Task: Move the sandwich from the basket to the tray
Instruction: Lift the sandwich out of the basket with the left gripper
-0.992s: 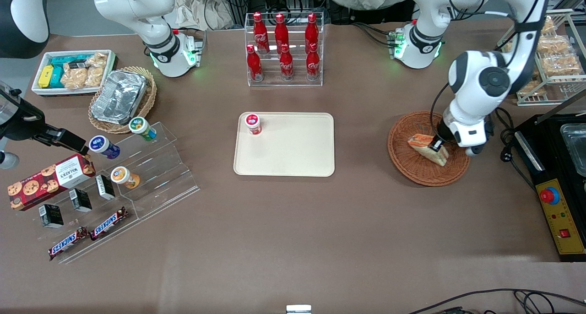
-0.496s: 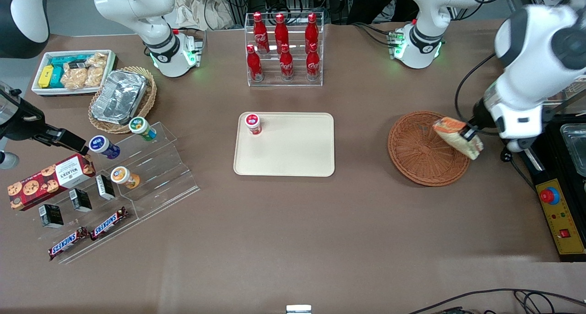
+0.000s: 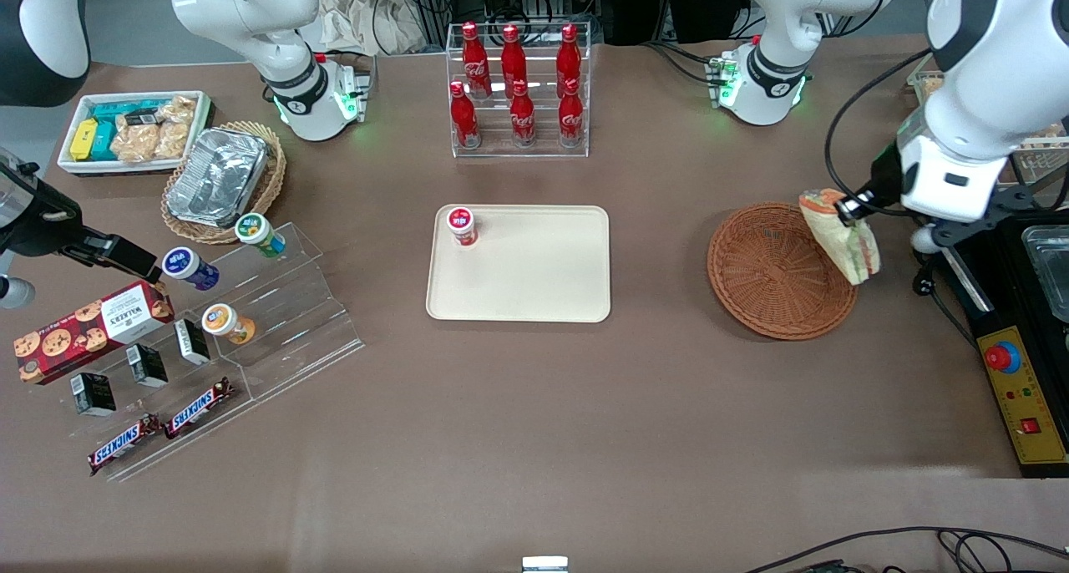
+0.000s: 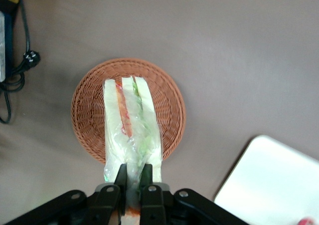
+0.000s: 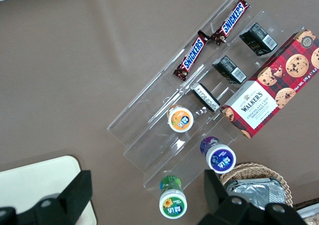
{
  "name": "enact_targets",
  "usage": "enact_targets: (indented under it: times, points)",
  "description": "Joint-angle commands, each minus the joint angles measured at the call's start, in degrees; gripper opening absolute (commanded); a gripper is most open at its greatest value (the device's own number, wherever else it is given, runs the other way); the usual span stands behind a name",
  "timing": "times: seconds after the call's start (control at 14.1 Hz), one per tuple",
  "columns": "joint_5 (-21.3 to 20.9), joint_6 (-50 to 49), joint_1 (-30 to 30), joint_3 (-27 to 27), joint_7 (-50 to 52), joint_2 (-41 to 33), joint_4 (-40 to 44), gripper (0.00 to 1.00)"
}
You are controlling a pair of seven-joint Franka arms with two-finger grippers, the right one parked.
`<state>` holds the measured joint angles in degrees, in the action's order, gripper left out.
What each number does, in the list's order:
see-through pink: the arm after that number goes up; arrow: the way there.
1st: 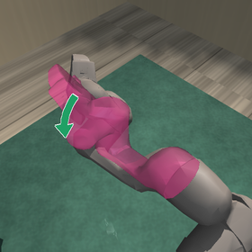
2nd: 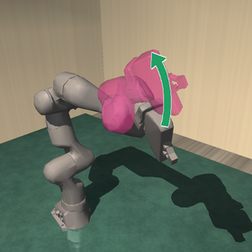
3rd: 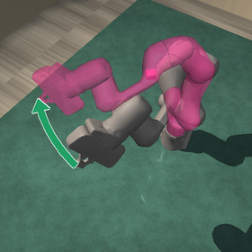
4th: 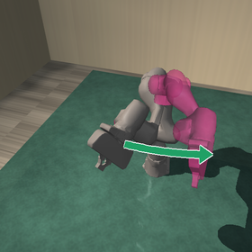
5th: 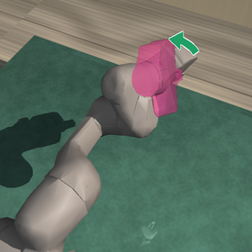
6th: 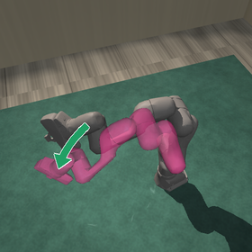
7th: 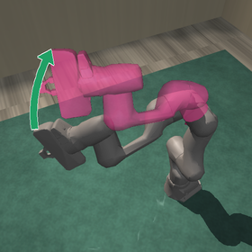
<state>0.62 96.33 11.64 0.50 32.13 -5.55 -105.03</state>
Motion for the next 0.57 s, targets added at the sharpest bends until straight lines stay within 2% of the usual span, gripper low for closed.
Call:
enact_targets:
  times: [0.0, 0.07, 0.28, 0.35, 0.5]
  points:
    - [3.8, -1.9, 0.1, -3.4, -4.5, -0.3, 0.4, 0.00]
    - [4.6, -1.9, 0.3, -4.5, -4.7, 0.2, 0.3, 0.00]
    - [3.8, 0.9, 2.7, -9.5, -3.6, 3.9, 0.4, 0.00]
    - [3.5, 2.7, 5.4, -9.6, -2.5, 5.3, 0.4, 0.00]
    - [4.0, 6.1, 6.9, -9.7, -2.3, 8.0, 0.7, 0.00]
